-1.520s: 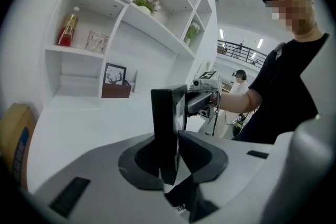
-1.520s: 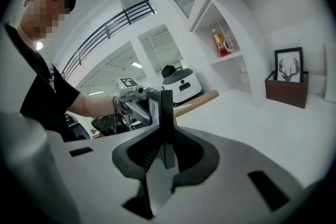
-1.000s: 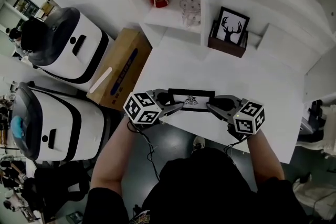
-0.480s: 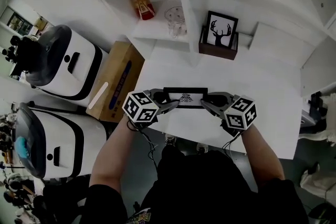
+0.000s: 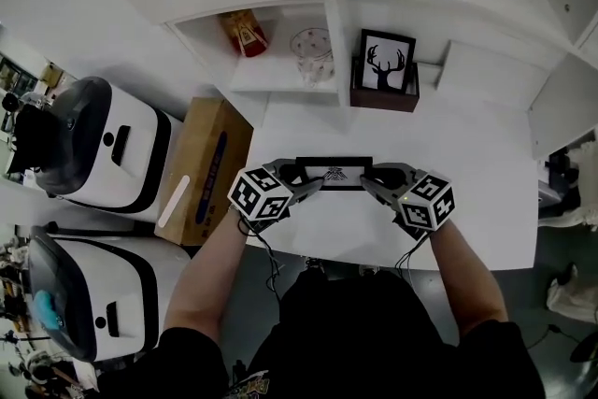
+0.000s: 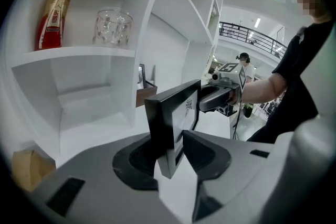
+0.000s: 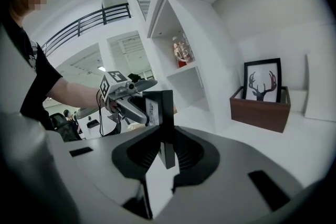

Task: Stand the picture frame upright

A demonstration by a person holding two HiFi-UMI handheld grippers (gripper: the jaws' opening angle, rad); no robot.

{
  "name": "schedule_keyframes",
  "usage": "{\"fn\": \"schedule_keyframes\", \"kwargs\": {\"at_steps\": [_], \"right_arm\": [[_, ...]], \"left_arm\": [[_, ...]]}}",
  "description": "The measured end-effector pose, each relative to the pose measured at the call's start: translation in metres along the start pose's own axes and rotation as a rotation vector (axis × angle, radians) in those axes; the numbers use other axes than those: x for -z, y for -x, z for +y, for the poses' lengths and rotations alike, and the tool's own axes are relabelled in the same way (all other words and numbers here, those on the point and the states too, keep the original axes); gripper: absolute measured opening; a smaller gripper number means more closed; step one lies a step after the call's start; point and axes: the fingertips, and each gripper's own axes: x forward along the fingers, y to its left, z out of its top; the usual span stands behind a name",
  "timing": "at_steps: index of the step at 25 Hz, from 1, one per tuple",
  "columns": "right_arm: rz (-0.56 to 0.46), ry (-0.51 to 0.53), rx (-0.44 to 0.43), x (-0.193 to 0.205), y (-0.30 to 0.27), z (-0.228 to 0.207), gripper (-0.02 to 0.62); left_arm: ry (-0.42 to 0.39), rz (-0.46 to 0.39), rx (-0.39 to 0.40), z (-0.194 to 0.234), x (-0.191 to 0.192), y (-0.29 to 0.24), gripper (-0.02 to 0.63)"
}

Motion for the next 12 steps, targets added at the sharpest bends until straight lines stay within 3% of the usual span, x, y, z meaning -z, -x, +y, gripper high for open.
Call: {"fn": "schedule_keyframes", "kwargs": {"at_steps": [12], "right_arm": [[0.041, -0.01, 0.164, 0.002, -0.043, -0.032, 0.069]], "left_arm": [[-0.041, 0.012, 0.026, 0.057, 0.008, -0.015, 0.146]]}}
